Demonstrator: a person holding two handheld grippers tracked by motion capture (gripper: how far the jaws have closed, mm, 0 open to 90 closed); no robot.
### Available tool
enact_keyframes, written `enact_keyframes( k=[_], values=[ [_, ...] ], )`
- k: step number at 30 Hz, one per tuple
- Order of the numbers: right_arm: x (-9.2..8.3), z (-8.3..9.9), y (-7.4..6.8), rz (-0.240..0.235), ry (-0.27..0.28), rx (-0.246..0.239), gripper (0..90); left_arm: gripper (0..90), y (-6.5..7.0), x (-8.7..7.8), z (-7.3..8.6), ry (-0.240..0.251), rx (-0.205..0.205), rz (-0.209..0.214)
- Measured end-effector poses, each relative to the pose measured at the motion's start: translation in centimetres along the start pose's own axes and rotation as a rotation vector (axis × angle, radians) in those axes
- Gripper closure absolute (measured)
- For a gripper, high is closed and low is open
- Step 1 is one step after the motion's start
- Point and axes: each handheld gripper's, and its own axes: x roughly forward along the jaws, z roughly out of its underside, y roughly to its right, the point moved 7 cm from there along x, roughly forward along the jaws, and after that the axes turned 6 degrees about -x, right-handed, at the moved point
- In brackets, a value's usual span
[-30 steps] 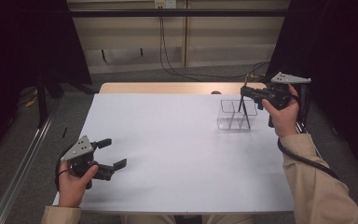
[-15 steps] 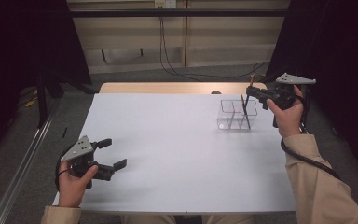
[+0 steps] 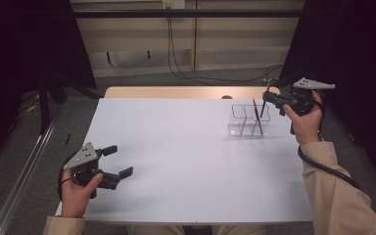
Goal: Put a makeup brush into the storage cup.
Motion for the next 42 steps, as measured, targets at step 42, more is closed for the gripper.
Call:
enact_keyframes(
  k=[42],
  values=[
    [1.1,2.6,-0.3,-0.013,-0.025,0.016,83.3,0.3,0.0,0.0,0.0,-0.004,0.001,-0.003]
  ],
)
